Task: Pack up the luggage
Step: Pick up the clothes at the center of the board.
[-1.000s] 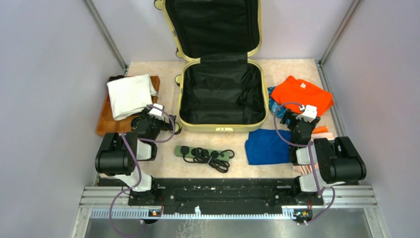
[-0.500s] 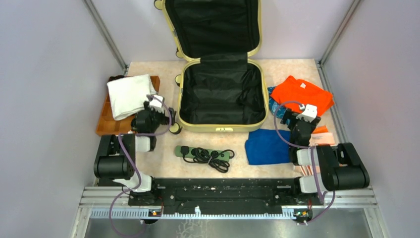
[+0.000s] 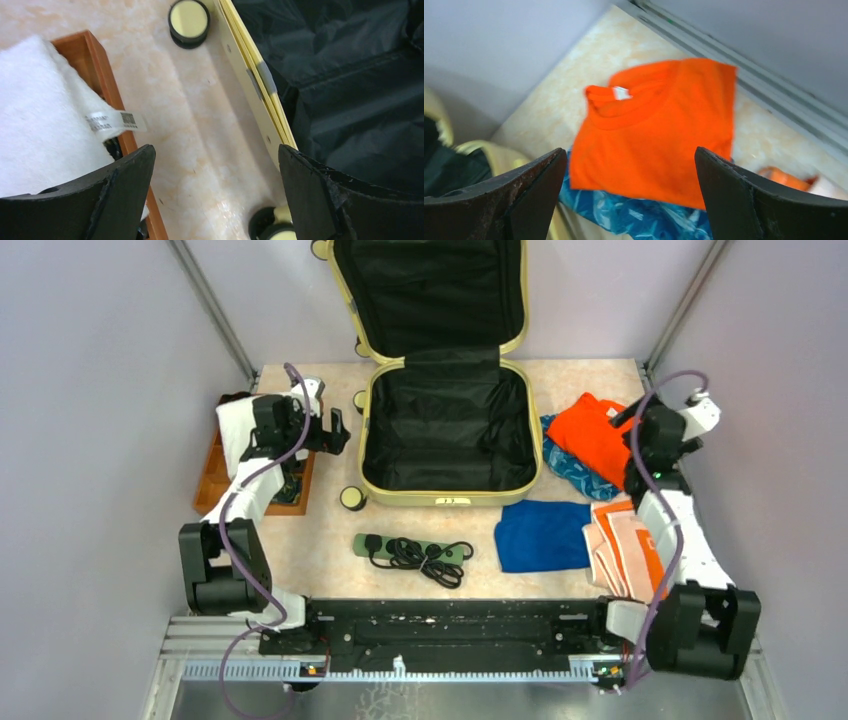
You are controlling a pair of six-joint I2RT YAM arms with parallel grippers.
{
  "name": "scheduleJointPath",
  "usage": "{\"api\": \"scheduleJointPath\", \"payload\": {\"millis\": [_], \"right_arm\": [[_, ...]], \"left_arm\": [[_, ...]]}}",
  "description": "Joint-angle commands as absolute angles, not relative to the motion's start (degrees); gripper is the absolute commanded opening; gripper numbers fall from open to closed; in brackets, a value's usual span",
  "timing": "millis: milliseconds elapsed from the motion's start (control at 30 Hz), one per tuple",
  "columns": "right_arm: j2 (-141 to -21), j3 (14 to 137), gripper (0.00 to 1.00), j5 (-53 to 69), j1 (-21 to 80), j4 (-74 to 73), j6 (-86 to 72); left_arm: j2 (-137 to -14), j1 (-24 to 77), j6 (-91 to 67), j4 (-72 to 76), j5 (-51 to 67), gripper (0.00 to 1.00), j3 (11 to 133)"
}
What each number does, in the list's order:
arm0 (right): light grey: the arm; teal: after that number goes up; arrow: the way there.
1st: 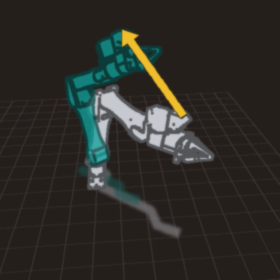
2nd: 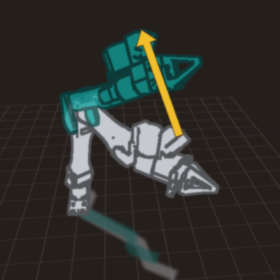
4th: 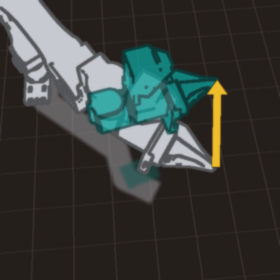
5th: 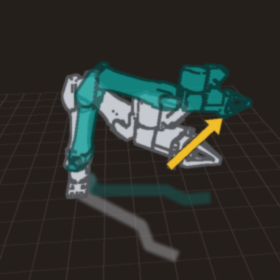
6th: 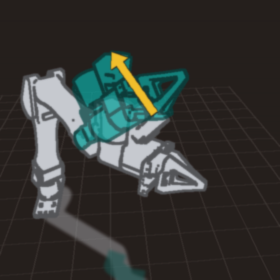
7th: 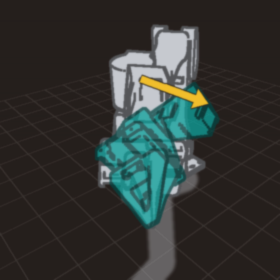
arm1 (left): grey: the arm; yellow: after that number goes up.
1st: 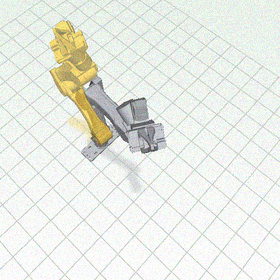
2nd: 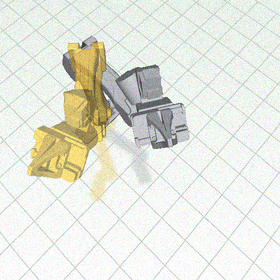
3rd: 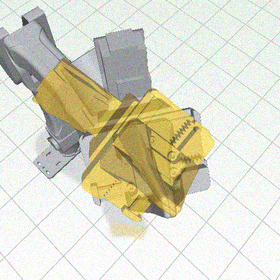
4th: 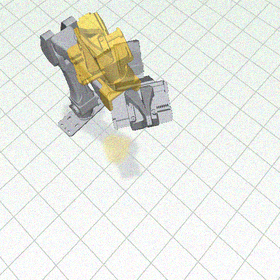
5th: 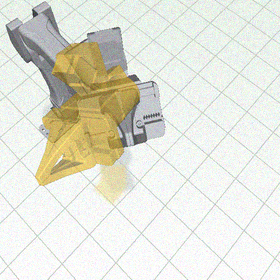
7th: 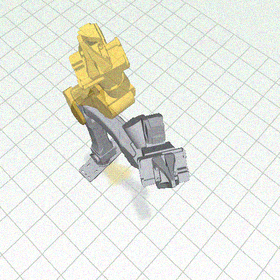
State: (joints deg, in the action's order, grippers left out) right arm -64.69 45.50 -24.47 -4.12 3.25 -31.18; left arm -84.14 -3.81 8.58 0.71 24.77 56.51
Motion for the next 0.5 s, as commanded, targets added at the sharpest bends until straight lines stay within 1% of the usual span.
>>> {"api": "scheduleJointPath", "payload": {"millis": [0,67,200,267,367,467], "right_arm": [[-73.66,55.63,0.99,-13.28,-17.80,-20.25,-44.65],[-80.07,60.99,0.99,-10.60,-21.70,-25.34,-45.01],[-92.50,69.52,0.98,-9.91,-22.92,-31.64,-44.07],[-96.59,70.91,0.98,-9.37,-22.92,-31.83,-43.86],[-99.87,70.22,0.98,-7.76,-22.93,-28.37,-43.15],[-101.86,69.86,0.94,-5.60,-22.87,-24.98,-41.96]], "left_arm": [[-83.85,-4.26,8.81,-11.54,28.85,0.99,61.21],[-84.62,-4.30,8.88,-13.21,29.16,0.99,62.94],[-87.81,-4.26,8.86,-15.59,29.65,0.98,66.71],[-90.10,-4.27,9.74,-17.44,31.09,0.98,69.08],[-93.40,-4.28,10.01,-19.53,32.60,0.98,71.59],[-95.78,-4.27,10.35,-19.90,33.27,0.98,72.40]]}}
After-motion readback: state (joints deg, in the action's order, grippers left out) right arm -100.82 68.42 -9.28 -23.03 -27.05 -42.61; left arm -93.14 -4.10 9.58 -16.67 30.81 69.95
